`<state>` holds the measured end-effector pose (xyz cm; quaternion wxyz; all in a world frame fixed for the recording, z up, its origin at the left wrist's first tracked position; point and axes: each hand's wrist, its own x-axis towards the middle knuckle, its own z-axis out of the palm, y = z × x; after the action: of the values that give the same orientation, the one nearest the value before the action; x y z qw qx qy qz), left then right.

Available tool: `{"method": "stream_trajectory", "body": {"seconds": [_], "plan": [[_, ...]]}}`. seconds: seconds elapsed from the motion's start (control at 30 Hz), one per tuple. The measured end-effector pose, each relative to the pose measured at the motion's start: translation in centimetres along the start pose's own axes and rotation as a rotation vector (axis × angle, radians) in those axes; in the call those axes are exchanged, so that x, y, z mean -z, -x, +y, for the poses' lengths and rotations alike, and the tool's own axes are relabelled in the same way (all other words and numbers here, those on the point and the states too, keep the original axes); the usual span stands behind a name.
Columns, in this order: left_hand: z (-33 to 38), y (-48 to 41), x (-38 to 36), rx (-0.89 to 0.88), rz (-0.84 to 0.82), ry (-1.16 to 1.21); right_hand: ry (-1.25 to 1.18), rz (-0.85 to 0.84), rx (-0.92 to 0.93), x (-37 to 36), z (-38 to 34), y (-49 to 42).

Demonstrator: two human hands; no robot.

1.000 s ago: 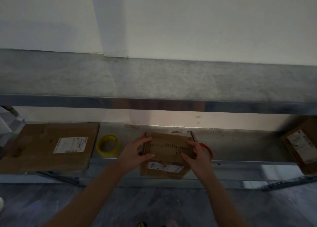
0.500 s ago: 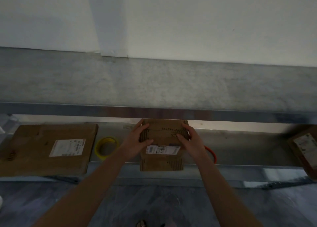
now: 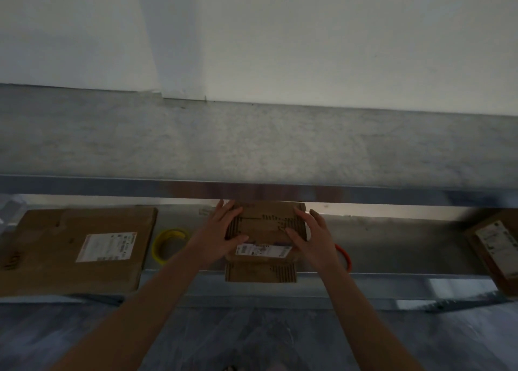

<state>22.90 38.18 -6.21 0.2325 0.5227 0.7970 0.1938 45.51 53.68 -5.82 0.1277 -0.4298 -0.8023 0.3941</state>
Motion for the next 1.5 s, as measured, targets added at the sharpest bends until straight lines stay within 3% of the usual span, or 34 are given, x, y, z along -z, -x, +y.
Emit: {"method": "stream_trajectory", "body": {"seconds": [0.2, 0.33, 0.5, 0.6, 0.73, 0.83, 0.97, 1.13, 1.3, 1.5], "plan": [[1.5, 2.1, 1.9, -0.099, 0.042, -0.230, 0.334, 0.131, 0.229, 0.9, -2.6, 2.1], [1.5, 4.1, 4.3, -0.132, 0.115, -0.336, 0.487, 0.162, 0.473, -0.3, -6.5, 2.8], [-4.4, 9.0, 6.6, -0.122, 0.176, -0.456, 0.538, 0.089, 0.687, -5.7, -11.2, 5.2], [-9.6, 11.4, 6.6, -0.105, 0.079, -0.470, 0.523, 0.058, 0.753, -11.3, -13.0, 6.1], [-15.0, 11.8, 5.2, -0.045, -0.065, -0.485, 0.606, 0.013, 0.647, -18.3, -14.1, 5.6], [-17.1, 11.4, 3.7, -0.095, -0.159, -0.557, 0.531, -0.188, 0.313, -22.4, -12.9, 5.9], [-18.2, 10.7, 2.7, -0.126, -0.215, -0.589, 0.493, -0.208, 0.032, -25.1, -11.0, 6.7], [-18.0, 9.9, 3.3, -0.304, -0.088, -0.662, 0.401, -0.027, 0.015, -26.0, -11.6, 6.5], [-18.4, 8.9, 3.4, -0.227, -0.133, -0.547, 0.355, 0.011, 0.006, -25.5, -12.5, 6.1], [-16.8, 10.4, 8.0, -0.392, -0.070, -0.090, 0.230, 0.037, 0.069, -22.4, -15.4, 7.6]]}}
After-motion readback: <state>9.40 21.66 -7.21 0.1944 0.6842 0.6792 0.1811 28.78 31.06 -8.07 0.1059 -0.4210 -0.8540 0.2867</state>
